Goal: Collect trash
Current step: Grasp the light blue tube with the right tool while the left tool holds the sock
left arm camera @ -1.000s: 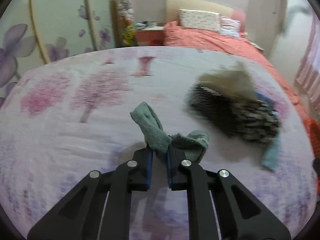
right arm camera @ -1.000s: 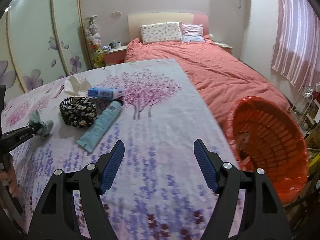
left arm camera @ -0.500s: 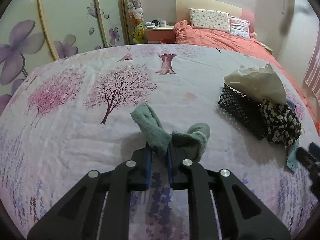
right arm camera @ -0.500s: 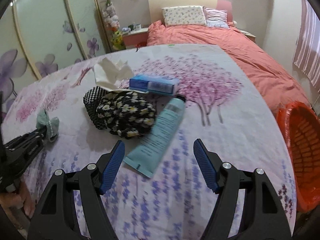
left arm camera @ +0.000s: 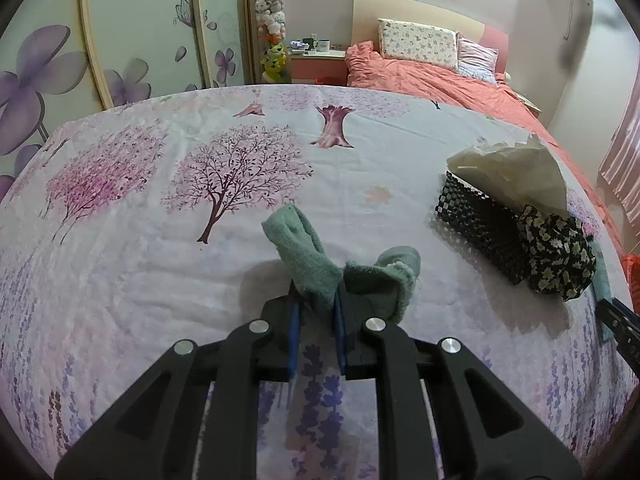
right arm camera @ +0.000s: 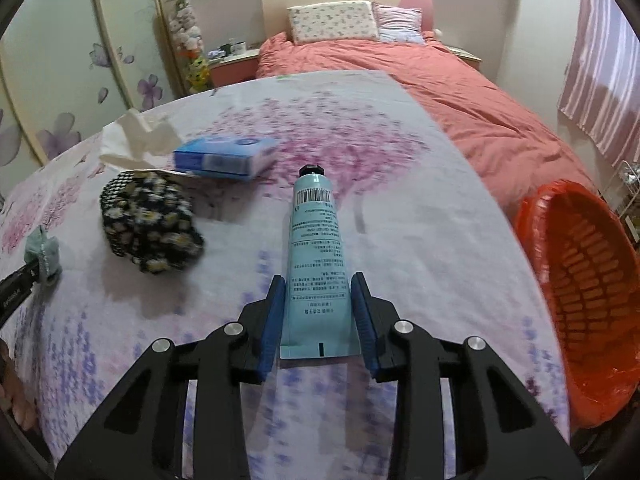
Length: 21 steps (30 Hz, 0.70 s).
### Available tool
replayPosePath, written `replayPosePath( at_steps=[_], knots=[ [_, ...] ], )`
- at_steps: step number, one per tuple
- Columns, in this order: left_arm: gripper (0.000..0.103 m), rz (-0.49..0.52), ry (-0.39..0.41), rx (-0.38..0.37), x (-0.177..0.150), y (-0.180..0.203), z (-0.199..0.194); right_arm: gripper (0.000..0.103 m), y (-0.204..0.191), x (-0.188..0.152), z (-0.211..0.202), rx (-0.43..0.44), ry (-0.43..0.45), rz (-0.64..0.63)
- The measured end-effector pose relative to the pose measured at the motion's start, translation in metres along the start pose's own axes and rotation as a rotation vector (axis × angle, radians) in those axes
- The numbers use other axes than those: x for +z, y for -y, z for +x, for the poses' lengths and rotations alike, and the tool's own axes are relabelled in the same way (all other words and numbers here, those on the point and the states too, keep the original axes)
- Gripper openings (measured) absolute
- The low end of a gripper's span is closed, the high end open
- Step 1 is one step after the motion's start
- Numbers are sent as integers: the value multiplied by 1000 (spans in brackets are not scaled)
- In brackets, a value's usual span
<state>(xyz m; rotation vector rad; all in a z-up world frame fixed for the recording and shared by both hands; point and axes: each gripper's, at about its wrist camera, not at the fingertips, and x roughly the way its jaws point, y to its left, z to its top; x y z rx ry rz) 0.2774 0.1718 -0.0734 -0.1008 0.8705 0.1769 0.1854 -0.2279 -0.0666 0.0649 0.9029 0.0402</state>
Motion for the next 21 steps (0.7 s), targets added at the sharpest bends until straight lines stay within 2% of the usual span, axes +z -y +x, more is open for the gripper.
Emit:
replayPosePath(
  at_steps=[5,7,15,19,21],
  knots=[
    [14,-1,-1,-2,1,0,1,36,12,0,-8,33,7,-3],
    [14,-2,-1,-3,1,0,1,48,12,8,-7,31,28,25],
    [15,-10,-1,-11,-1,-1,1,47,9,29,21,-1,24,31],
    [15,-11,-1,-12,-1,-1,1,38,12,33,29,-2,10,42],
    [15,-12,-1,-14,0,-1,1,36,14,32,27,5,15,48]
  ],
)
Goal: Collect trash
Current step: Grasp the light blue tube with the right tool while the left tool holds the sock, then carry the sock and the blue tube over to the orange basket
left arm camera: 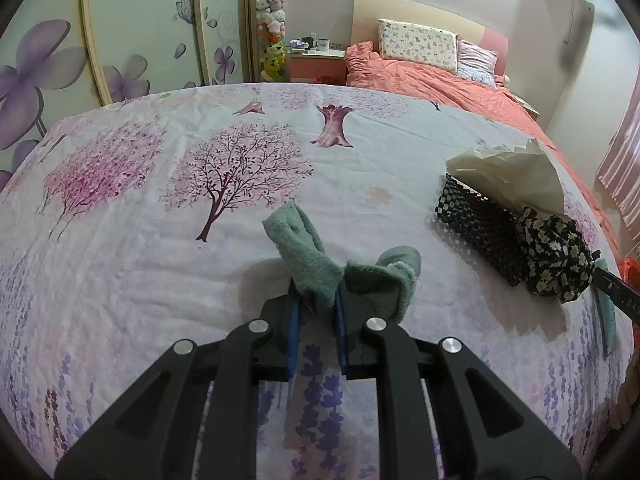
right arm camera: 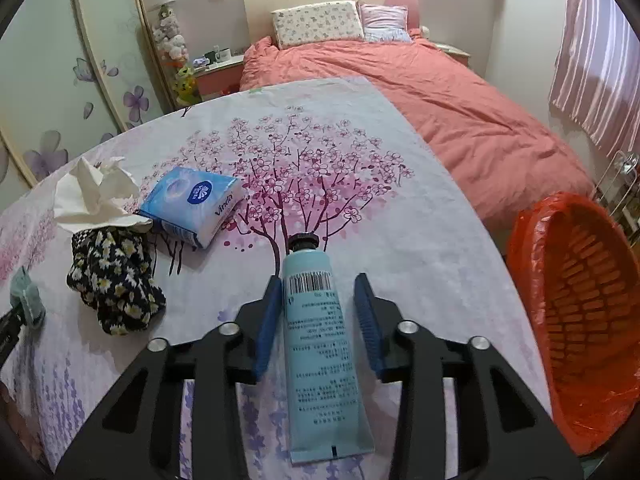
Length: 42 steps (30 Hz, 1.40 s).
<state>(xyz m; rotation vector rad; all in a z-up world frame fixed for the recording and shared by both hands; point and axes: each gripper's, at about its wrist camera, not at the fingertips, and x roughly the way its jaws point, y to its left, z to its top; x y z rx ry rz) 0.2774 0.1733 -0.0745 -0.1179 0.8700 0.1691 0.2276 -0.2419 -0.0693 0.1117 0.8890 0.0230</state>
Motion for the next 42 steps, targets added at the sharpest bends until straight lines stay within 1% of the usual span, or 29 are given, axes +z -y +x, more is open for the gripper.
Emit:
replayPosePath(
  at_steps=[6,7,9,13,15,21,26,32,42],
  knots=[
    [17,-2,0,-2,-1,-1,1,36,-5,-1,0,-9,8,-22],
    [17,-1,1,0,-1,-1,1,31,-6,-1,0,-18,8,-28],
    [17,-1,2,-6,0,-2,0,28,-6,-1,-1,-16,8,-34],
    [17,3,6,-24,2,-3,1,28,-2,-2,-3,2,10,-22],
    [14,12,9,-31,2,-2,0,27,0,-3,-4,11,13,-15],
    [12,35,39,-61,4,8,-10,27,13,-7,-16,47,40,19],
    [11,51,71,-96,6,22,-25,27,20,-6,-35,73,80,41],
    [11,77,118,-140,10,43,-52,27,30,-5,-58,102,129,70],
    [11,154,198,-240,10,95,-106,27,54,-13,-107,121,234,109]
  ],
)
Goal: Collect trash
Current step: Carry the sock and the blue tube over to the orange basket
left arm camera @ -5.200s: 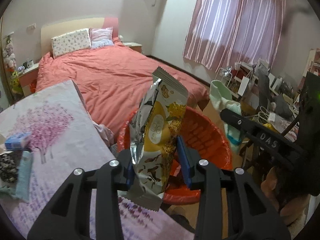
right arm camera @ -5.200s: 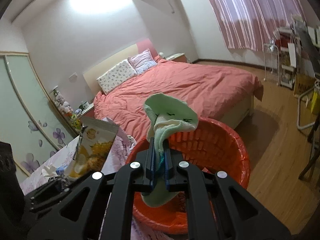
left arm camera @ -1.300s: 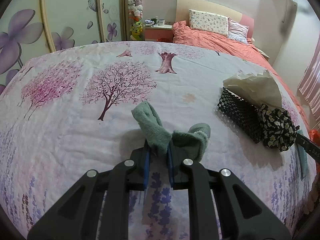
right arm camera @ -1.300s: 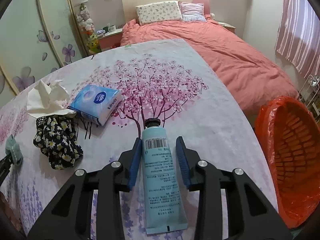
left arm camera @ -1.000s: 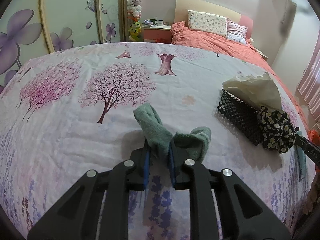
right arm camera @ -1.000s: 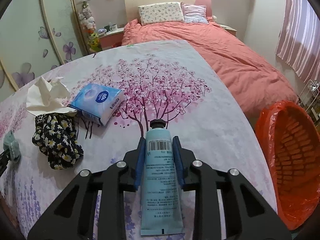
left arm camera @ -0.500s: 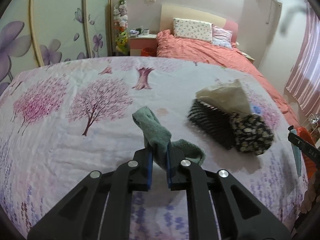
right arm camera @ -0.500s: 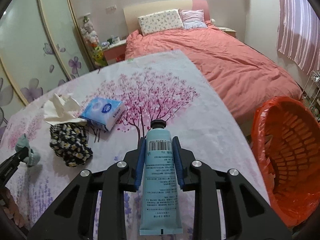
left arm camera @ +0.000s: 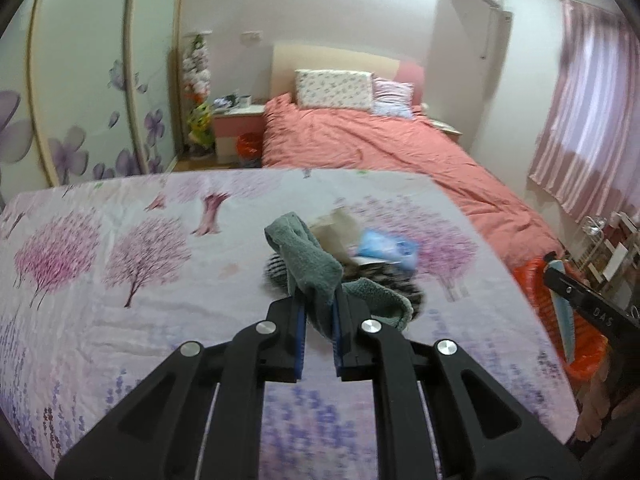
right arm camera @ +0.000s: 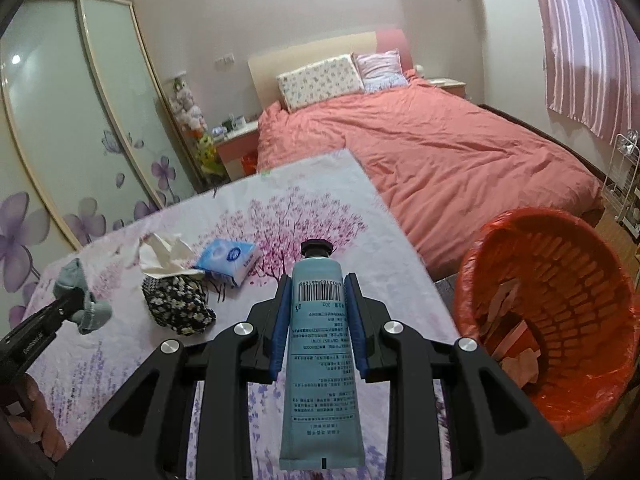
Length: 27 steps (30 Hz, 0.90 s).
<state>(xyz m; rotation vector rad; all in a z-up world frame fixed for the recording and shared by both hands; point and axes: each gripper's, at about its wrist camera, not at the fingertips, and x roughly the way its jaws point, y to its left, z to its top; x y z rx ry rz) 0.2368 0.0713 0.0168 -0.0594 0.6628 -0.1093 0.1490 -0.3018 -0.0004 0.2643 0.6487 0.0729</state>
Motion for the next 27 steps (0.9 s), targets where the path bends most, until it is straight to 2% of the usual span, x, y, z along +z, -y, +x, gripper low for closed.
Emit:
replayPosePath(
  at_steps=[8,14,19,27],
  knots=[
    [12,77,28,-112,1,64,-21,27,21,-2,-38,-32,84,18],
    [12,133,37,-208,-4,109,-27,27,54,-3,-61,-79,146,69],
    [12,173,34,-306,-6,155,-28,27,86,2,-69,-109,182,126],
    [12,244,15,-418,-11,227,-9,27,135,5,-64,-154,197,207]
  ],
)
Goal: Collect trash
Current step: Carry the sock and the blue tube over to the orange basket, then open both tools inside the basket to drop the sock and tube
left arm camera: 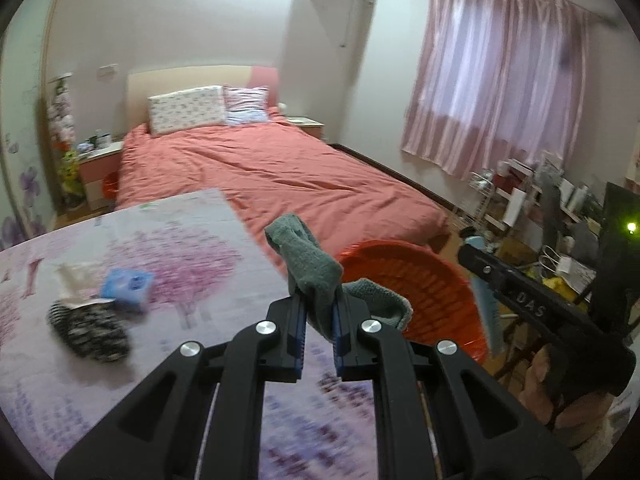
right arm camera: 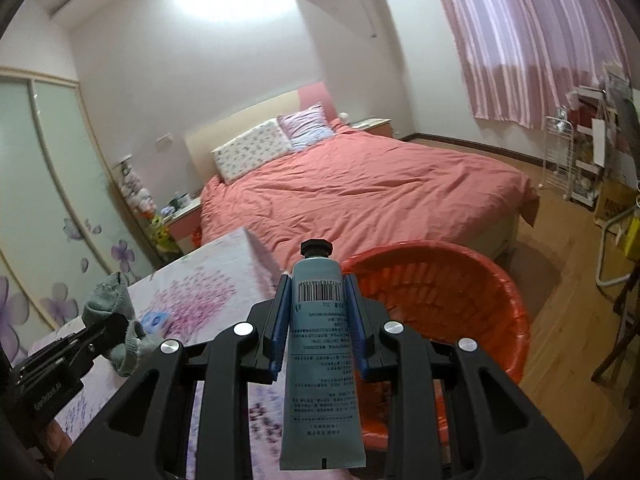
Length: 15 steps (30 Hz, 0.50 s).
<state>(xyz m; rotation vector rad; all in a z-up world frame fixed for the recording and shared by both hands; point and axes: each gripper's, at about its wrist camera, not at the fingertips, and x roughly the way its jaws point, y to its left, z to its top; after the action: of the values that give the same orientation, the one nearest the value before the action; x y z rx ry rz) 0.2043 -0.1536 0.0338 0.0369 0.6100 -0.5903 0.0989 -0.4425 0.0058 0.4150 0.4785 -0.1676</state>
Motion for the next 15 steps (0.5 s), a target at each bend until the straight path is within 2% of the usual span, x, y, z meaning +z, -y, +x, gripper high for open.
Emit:
replayPosePath(
  at_steps=[4,10,12,15],
  knots=[
    [12,26,-45,-58,2,31,37,27,22,4,10,-16,-1,34],
    [13,69,-112,-96,-3,59,89,27,49,8,25,-26,-8,81],
    [18,69,-140,-86,-6,64,105,28,52,6,29,-31,-22,85],
    [35,67,-170,-64,-11,62,121,29,59,4,37,-34,-43,95]
  ],
)
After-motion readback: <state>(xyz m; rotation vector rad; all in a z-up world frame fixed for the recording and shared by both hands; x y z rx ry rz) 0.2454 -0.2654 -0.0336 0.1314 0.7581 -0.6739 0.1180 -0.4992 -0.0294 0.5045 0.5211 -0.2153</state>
